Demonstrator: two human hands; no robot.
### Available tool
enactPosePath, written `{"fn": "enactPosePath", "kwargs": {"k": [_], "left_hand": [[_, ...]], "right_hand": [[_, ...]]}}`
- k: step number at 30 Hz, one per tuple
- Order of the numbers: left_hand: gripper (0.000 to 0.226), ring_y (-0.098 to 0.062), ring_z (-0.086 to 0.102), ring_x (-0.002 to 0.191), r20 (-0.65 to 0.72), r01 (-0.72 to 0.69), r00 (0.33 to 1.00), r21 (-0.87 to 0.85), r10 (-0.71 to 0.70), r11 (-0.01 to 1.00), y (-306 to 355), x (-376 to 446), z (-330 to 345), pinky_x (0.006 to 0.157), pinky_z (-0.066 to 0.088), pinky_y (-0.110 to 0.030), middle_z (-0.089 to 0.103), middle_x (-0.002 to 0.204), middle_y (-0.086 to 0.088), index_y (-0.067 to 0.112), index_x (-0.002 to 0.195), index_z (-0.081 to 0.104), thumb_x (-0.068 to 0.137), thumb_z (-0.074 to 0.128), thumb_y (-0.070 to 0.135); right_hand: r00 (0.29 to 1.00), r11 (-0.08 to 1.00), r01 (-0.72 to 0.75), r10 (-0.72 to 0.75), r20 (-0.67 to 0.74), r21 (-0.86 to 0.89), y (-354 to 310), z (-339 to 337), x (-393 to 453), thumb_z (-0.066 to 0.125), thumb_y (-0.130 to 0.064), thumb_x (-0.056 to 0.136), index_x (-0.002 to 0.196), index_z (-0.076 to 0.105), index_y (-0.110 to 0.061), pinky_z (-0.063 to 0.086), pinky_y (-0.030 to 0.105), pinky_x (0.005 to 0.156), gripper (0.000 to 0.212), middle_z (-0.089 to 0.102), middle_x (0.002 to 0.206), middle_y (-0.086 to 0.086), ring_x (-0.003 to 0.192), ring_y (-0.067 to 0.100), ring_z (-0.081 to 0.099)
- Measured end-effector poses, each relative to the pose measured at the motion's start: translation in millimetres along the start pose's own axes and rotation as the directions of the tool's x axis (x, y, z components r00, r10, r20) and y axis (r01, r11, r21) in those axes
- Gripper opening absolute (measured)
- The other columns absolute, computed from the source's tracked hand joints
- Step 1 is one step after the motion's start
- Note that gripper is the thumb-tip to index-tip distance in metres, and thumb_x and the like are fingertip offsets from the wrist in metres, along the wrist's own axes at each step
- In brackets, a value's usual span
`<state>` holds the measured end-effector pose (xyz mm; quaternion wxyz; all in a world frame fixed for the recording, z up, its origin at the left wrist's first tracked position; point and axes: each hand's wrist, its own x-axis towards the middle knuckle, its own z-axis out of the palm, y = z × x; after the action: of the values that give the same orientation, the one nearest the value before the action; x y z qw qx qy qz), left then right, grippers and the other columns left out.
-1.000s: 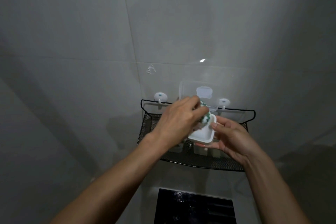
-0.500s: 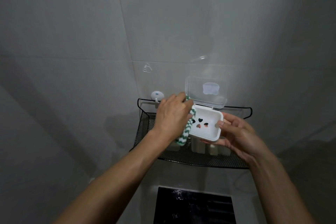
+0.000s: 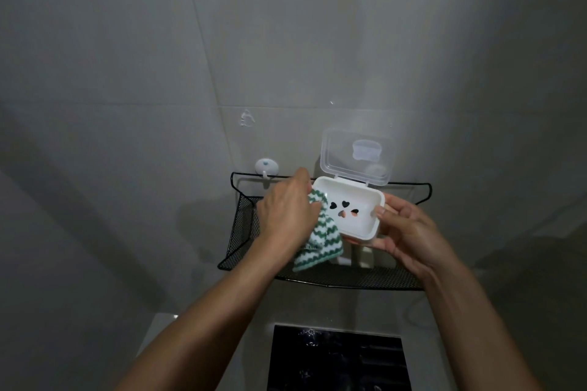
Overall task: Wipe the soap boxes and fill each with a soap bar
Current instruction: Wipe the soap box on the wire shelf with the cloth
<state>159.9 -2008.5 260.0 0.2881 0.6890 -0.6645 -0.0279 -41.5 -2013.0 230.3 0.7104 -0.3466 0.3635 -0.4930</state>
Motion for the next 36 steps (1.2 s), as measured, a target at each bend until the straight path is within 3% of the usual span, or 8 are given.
{"fn": "enactPosePath", "kwargs": {"k": [7, 16, 19, 22, 27, 31, 33, 36], "left_hand": [[0.032, -0.018, 0.057, 0.069, -0.122, -0.040, 0.992, -0.058, 0.033, 0.997, 8.8, 15.9, -4.7, 0.059, 0.042, -0.029, 0.060, 0.078, 0.005, 0.020, 0.086, 0.050, 0.082, 0.077, 0.037], [0.027, -0.026, 0.060, 0.078, 0.003, 0.074, 0.997, -0.261, -0.076, 0.962, 3.0, 0.3, 10.3, 0.065, 0.049, -0.037, 0.063, 0.083, 0.001, 0.018, 0.087, 0.047, 0.084, 0.072, 0.026], [0.027, -0.020, 0.059, 0.077, 0.021, 0.075, 0.997, -0.275, -0.072, 0.958, 0.4, -5.5, 16.5, 0.061, 0.045, -0.033, 0.061, 0.083, 0.002, 0.017, 0.086, 0.046, 0.084, 0.072, 0.022], [0.023, -0.013, 0.060, 0.081, 0.098, 0.103, 0.992, -0.340, -0.074, 0.935, -5.0, -8.4, 19.3, 0.064, 0.052, -0.030, 0.061, 0.089, 0.007, 0.016, 0.087, 0.050, 0.084, 0.073, 0.018], [0.017, -0.009, 0.062, 0.084, 0.115, 0.066, 0.993, -0.354, -0.027, 0.933, -20.6, -17.3, 28.7, 0.058, 0.045, -0.010, 0.066, 0.092, 0.007, 0.019, 0.087, 0.055, 0.084, 0.065, 0.006], [0.021, -0.017, 0.063, 0.080, 0.065, 0.033, 0.998, -0.264, -0.016, 0.964, -37.1, -22.8, 36.2, 0.067, 0.055, -0.033, 0.067, 0.089, 0.001, 0.018, 0.091, 0.054, 0.083, 0.066, 0.002], [0.025, -0.017, 0.064, 0.080, 0.135, 0.009, 0.991, -0.195, 0.018, 0.981, -40.7, -24.8, 39.8, 0.067, 0.054, -0.031, 0.067, 0.090, 0.001, 0.021, 0.090, 0.051, 0.082, 0.072, 0.009], [0.027, -0.016, 0.064, 0.091, 0.273, -0.001, 0.961, -0.162, 0.045, 0.987, -41.1, -24.0, 40.9, 0.078, 0.056, -0.035, 0.070, 0.101, 0.002, 0.026, 0.090, 0.055, 0.079, 0.079, 0.025]], "right_hand": [[0.999, 0.999, -0.013, 0.012, 0.045, 0.037, -2.9, 2.3, 3.2, 0.059, -0.001, 0.082, 0.129, 0.058, 0.001, 0.061, 0.057, 0.069, 0.047, 0.070, 0.121, 0.023, 0.103, 0.039, 0.072], [0.994, 0.995, 0.072, -0.066, -0.088, 0.064, 3.0, -0.6, 0.2, 0.058, 0.001, 0.086, 0.122, 0.061, -0.002, 0.062, 0.053, 0.065, 0.036, 0.074, 0.108, 0.018, 0.093, 0.034, 0.074], [0.991, 0.997, 0.068, -0.064, -0.113, 0.028, 5.7, -3.6, -1.5, 0.050, 0.006, 0.095, 0.121, 0.061, -0.003, 0.062, 0.050, 0.064, 0.030, 0.073, 0.110, 0.017, 0.094, 0.032, 0.074], [0.992, 0.997, 0.065, -0.070, -0.106, -0.046, 3.7, -9.0, -3.1, 0.049, 0.006, 0.096, 0.118, 0.064, -0.007, 0.063, 0.045, 0.061, 0.029, 0.075, 0.108, 0.013, 0.091, 0.028, 0.075], [0.984, 0.988, 0.017, -0.043, -0.174, -0.152, 0.5, -24.6, -2.6, 0.051, 0.004, 0.098, 0.120, 0.065, -0.011, 0.062, 0.046, 0.063, 0.030, 0.076, 0.106, 0.010, 0.092, 0.030, 0.075], [0.978, 0.984, -0.003, -0.034, -0.206, -0.176, -3.6, -39.4, -1.7, 0.053, 0.000, 0.098, 0.119, 0.067, -0.013, 0.061, 0.052, 0.071, 0.029, 0.076, 0.109, 0.012, 0.099, 0.032, 0.074], [0.977, 0.984, -0.001, -0.038, -0.212, -0.180, -5.0, -42.5, -0.3, 0.054, 0.000, 0.097, 0.115, 0.068, -0.013, 0.062, 0.050, 0.070, 0.026, 0.077, 0.106, 0.010, 0.096, 0.030, 0.075], [0.978, 0.985, -0.017, -0.020, -0.208, -0.173, -6.2, -42.0, 3.2, 0.058, -0.001, 0.095, 0.109, 0.068, -0.011, 0.062, 0.047, 0.065, 0.020, 0.078, 0.102, 0.011, 0.090, 0.028, 0.076]]}}
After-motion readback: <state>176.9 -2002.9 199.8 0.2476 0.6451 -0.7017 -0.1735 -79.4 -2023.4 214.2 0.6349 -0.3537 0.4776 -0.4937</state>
